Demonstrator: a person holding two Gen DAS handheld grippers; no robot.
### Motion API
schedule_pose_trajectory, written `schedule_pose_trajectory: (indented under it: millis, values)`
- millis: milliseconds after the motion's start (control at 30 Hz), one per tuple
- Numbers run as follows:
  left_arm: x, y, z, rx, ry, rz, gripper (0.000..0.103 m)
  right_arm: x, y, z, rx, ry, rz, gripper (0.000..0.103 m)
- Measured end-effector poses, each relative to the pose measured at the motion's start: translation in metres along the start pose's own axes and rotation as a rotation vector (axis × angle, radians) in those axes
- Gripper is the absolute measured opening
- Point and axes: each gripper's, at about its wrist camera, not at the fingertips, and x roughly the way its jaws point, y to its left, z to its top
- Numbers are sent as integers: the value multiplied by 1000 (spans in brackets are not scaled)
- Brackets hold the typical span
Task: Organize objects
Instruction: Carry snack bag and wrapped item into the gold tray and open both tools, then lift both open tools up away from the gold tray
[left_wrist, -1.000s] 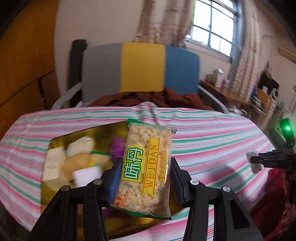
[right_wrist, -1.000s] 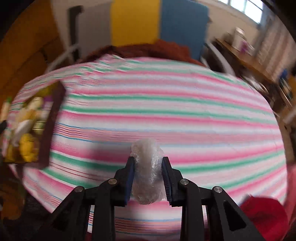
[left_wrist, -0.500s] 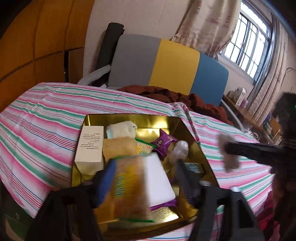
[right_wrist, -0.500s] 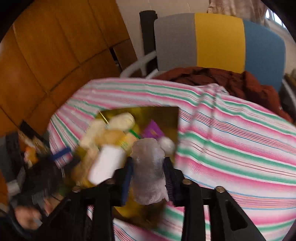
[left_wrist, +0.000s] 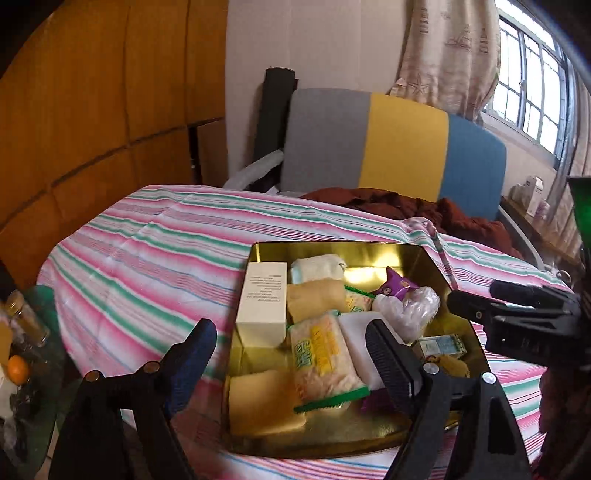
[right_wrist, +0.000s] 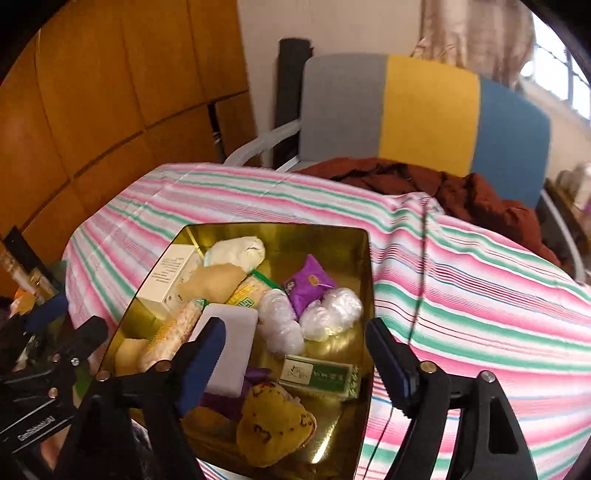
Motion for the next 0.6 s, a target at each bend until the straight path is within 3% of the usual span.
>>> schedule_pose_trajectory:
  millis: [267,467,533,600]
  values:
    - [-21,6,-16,-64,-33,127,83,-30,1,-32,36,-72,-57,86]
    - [-21,13,-22,-104,-16,107,70,-44,5,-50,17,-100,-64,88]
    - [-23,11,-23,-92,-29,96,69,-46,4,-54,17,-103,-63,88]
    - [-28,7,-23,-73,-59,102,61,-47,3,-56,25,-101,-62,88]
